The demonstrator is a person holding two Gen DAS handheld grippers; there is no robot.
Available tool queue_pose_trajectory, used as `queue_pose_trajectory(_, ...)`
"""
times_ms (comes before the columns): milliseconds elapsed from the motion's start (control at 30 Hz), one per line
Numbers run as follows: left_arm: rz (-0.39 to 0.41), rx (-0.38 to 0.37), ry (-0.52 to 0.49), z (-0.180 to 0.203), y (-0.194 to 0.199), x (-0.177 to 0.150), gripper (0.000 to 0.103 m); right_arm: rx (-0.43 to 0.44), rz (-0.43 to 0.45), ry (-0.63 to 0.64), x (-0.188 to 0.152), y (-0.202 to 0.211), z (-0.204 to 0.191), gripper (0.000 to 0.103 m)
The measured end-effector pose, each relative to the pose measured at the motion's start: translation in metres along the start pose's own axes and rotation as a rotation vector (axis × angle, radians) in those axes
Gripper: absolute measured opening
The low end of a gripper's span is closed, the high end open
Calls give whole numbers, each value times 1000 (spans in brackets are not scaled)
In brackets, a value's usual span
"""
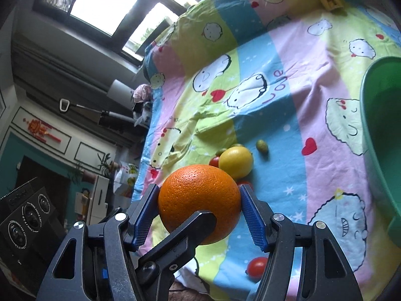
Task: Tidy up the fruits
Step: 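Carry the orange over the green basin with the right gripper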
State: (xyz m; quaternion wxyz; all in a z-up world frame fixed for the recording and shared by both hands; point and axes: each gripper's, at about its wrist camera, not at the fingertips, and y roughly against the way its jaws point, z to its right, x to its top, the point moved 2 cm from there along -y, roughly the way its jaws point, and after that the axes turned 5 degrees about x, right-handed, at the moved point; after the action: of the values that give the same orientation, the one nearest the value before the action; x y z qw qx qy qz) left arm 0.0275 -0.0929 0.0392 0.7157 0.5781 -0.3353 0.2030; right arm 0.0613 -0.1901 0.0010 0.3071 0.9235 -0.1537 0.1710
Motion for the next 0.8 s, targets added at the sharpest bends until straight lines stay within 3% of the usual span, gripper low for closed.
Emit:
queue_pose_trajectory(400, 61, -103, -110, 50, -11, 26, 52, -45, 159, -39, 13, 57, 26, 67)
queue_pose_trajectory(800, 63, -241, -204, 102, -38, 41, 52, -118, 294, -137, 19, 105, 68, 67)
